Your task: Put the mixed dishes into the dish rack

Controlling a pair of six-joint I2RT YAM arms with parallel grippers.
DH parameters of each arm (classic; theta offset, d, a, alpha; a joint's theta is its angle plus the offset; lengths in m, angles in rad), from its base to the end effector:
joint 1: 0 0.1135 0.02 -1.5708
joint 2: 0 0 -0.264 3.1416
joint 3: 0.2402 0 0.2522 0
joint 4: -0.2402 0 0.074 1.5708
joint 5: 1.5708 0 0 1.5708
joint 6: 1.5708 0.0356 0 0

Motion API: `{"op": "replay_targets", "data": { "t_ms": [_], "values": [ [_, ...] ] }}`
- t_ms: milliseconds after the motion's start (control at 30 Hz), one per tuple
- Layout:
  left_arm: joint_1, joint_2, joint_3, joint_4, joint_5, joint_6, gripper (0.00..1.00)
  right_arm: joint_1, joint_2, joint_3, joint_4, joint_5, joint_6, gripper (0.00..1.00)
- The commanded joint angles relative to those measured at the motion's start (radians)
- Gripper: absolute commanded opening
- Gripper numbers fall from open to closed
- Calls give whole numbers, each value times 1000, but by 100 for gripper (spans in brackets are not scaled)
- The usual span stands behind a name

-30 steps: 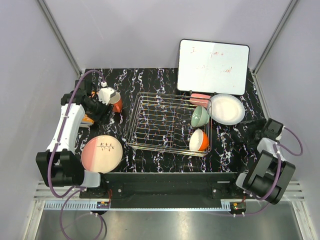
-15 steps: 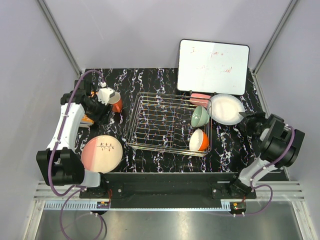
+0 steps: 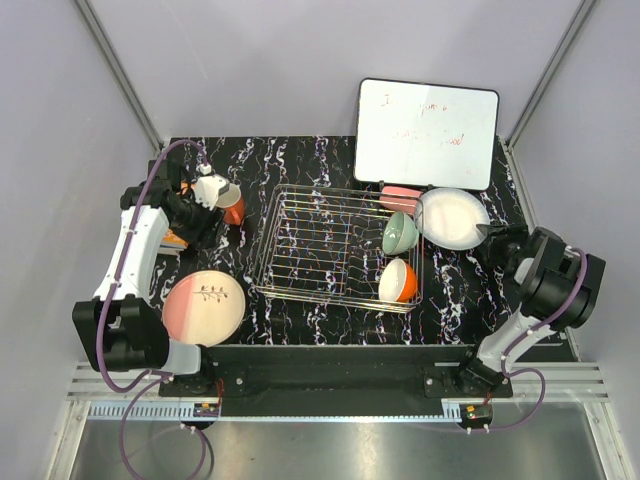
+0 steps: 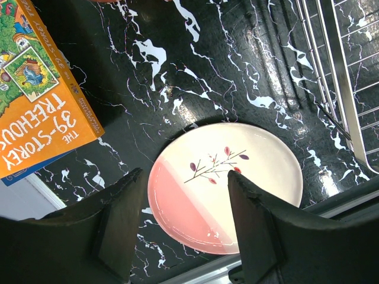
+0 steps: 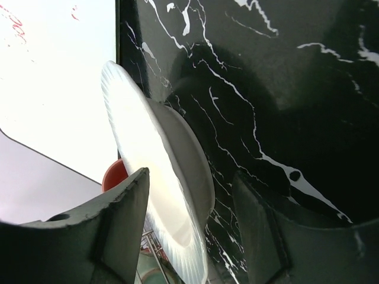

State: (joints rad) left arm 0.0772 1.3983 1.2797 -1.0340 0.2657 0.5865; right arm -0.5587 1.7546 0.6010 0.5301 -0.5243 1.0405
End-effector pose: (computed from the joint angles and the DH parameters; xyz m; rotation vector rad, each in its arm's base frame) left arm 0.2689 0.0114 0.3052 0.7426 2.5534 -0.1521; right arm 0.2702 -0.1479 0.1122 1.3681 1.7521 0.8432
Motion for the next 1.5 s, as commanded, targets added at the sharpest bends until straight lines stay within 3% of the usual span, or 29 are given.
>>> {"op": "replay_targets", "data": {
  "t_ms": [0, 267, 400, 533, 633, 733, 900, 1033, 1233, 1300, 1467],
  "values": [
    [4, 4, 6, 15, 20, 7, 61, 22, 40, 9, 30, 69, -2, 65],
    [6, -12, 6, 14, 18, 1, 61, 83, 62, 78, -65, 98, -8, 58],
    [6, -18, 6, 14, 12, 3, 62, 91, 83, 98, -74, 99, -10, 43],
    [6, -19, 18, 11, 9, 1, 61, 97, 89, 106, -110, 102, -31, 19],
    [6, -16, 35, 8, 9, 1, 61, 95, 40, 69, -139, 125, -54, 12],
    [4, -6, 59, 5, 21, -8, 62, 95, -42, 16, -177, 167, -103, 0],
    [1, 24, 128, -18, 52, -19, 62, 97, -230, -38, -261, 256, -149, 0],
    [-1, 50, 181, -32, 66, -24, 62, 98, -368, 37, -393, 333, -230, 0],
    [-1, 57, 216, -64, 72, -17, 62, 105, -354, 94, -257, 212, -223, 0],
    [-2, 54, 213, -70, 66, -11, 62, 112, -334, 149, -283, 179, -240, 0],
    [-2, 51, 205, -77, 101, -30, 62, 137, -392, 192, -266, 240, -307, 0]
  ]
}}
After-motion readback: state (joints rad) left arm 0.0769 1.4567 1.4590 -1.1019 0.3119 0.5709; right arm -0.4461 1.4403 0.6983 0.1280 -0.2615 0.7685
